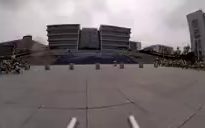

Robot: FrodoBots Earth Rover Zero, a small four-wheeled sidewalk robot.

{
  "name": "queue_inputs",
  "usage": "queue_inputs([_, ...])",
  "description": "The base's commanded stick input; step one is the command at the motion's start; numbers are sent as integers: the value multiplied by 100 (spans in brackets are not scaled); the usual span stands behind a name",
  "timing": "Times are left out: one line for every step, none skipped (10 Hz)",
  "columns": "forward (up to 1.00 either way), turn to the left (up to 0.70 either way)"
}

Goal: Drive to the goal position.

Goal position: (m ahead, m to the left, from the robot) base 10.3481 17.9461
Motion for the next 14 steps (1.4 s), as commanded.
queue_inputs([100,0])
queue_inputs([100,0])
queue_inputs([100,0])
queue_inputs([100,0])
queue_inputs([100,0])
queue_inputs([100,0])
queue_inputs([100,0])
queue_inputs([100,0])
queue_inputs([100,12])
queue_inputs([100,37])
queue_inputs([100,27])
queue_inputs([100,0])
queue_inputs([100,0])
queue_inputs([100,0])
